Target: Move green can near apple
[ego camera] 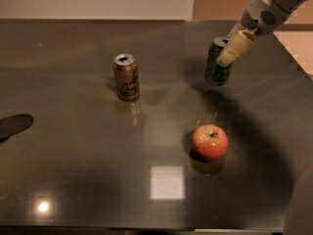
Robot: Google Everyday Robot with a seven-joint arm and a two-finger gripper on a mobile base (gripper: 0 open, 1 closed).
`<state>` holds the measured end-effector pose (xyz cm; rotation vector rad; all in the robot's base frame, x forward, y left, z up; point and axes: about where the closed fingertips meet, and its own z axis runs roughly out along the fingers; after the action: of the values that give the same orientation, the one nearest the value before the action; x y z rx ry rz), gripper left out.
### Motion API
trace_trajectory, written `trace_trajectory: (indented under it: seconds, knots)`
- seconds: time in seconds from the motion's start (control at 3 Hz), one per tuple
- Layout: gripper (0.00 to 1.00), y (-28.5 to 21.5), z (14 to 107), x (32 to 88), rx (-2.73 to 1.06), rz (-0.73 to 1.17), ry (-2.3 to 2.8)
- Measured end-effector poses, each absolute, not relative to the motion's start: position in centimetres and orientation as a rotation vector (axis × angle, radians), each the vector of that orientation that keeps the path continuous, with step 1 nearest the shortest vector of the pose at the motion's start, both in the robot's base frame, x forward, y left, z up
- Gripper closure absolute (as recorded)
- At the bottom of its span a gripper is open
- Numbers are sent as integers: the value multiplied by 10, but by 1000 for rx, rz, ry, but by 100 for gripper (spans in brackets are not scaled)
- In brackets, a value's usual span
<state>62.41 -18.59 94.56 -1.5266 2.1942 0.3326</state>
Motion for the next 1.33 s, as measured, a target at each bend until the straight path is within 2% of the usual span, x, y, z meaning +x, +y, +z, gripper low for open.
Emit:
trace_trajectory:
  seconds: [0.67,1.33]
  knots:
    - [100,-216,955,543,-1654,384,2118]
    - [100,-223,938,479,-1790,454,2034]
